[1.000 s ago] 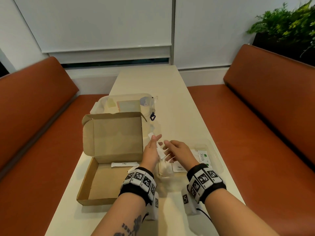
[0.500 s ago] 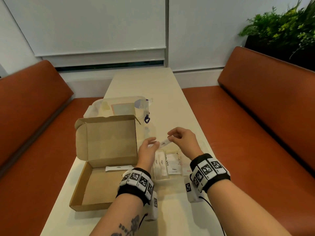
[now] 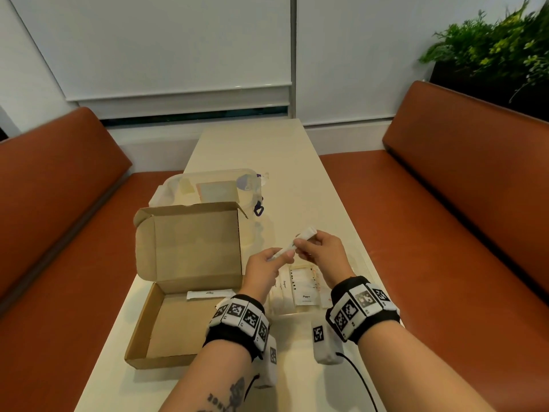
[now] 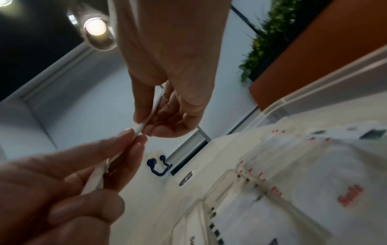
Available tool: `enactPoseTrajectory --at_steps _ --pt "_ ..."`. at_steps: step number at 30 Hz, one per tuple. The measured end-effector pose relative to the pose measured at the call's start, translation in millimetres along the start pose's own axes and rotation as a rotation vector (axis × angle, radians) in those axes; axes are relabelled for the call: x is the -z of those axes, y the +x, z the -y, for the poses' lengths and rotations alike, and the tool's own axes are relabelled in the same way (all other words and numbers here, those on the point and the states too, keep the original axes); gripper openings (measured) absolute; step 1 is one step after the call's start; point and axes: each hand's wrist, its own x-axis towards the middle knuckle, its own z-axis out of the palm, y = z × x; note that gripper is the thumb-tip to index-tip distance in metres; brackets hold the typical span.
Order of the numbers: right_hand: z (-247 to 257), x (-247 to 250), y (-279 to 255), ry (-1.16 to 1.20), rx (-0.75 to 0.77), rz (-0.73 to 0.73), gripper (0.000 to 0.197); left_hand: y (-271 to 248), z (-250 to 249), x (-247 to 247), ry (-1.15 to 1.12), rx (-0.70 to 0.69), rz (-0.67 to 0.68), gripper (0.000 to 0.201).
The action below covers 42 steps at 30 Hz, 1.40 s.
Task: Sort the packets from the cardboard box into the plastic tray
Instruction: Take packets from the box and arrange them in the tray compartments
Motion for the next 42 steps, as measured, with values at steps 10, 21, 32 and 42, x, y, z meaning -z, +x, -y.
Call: enactPoseTrajectory --at_steps 10,21,32,42 --pt "-9 -10 8 -0.084 -0.012 -0.151 0.020 2 4 6 0.038 -0.029 -0.097 0.017" --pt "-46 -36 7 -0.571 -0.130 0.066 0.021 9 24 19 0.646 0.100 -0.212 0.025" --pt "-46 -34 12 -0.876 -0.019 0.251 0.032 10 22 21 0.595 0.144 -0.223 0.020" --pt "-56 -31 13 -1.316 0.105 0.311 0.051 12 21 22 0.598 0.131 -0.196 0.020"
